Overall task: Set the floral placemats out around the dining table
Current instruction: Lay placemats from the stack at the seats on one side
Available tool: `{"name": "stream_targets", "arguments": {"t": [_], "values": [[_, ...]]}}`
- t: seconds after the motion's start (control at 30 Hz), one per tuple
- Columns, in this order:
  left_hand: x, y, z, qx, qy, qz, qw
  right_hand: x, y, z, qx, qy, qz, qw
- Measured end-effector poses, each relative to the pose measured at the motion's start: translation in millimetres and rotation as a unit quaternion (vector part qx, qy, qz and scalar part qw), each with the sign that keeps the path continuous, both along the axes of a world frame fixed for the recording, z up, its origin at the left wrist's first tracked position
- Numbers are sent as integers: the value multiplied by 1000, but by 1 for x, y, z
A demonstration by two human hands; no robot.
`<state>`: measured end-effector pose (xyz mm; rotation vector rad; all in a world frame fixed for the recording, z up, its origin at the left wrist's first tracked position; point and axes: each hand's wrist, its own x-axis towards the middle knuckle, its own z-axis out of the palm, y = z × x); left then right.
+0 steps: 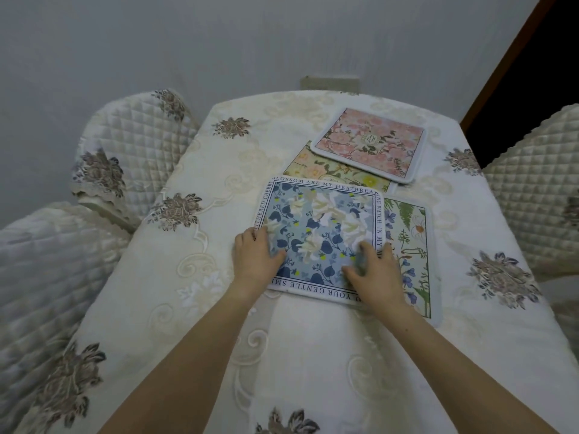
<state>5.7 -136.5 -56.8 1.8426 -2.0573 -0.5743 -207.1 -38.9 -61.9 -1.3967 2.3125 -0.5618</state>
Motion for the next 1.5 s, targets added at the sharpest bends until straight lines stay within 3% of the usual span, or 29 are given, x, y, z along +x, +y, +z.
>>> {"name": "stream_targets", "arguments": {"t": [0.07, 0.6, 1.5], "values": [[6, -1, 1, 10, -41, 15, 999, 7, 5, -1, -6, 2, -10, 1000], [93, 52, 2, 33, -5, 8, 999, 101, 57, -8, -38, -56, -63, 996], [294, 126, -4, 31, -6, 74, 997, 284, 89, -4, -9, -114, 1, 993]]}}
